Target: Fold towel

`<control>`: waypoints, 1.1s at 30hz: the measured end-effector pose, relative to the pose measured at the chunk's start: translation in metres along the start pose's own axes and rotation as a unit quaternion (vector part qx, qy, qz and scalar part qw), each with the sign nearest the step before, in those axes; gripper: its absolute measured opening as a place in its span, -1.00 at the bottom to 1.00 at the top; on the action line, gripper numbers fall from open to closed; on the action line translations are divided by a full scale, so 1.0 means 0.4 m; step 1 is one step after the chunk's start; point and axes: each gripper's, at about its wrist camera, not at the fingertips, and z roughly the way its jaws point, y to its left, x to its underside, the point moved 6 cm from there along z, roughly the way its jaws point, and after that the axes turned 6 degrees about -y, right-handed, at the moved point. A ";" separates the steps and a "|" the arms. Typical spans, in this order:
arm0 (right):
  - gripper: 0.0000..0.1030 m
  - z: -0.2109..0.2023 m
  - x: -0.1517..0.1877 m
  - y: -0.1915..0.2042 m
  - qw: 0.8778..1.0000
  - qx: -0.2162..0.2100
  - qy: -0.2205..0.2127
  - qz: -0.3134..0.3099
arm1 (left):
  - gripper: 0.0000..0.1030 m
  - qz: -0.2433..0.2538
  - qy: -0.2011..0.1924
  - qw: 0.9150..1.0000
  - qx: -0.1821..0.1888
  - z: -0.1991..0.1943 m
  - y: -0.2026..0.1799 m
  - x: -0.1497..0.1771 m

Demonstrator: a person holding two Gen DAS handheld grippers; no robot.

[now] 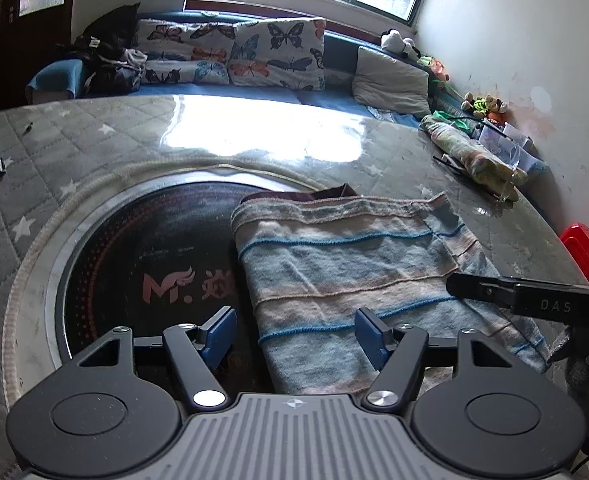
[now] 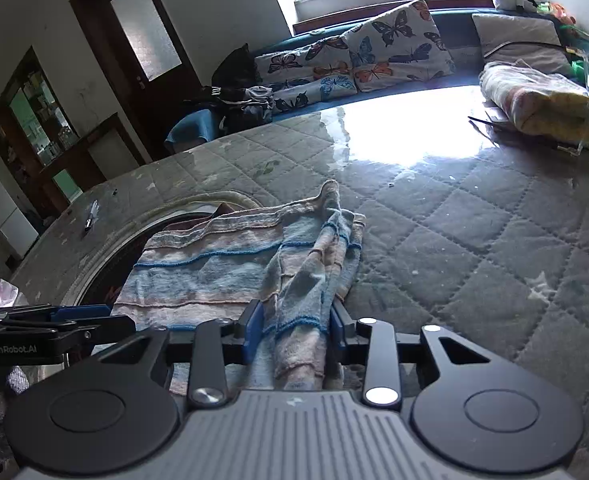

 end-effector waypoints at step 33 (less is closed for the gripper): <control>-0.74 -0.275 -0.146 0.022 0.992 0.025 -0.126 -0.013 | -0.85 0.034 -0.070 0.994 0.075 -0.103 -0.195 -0.149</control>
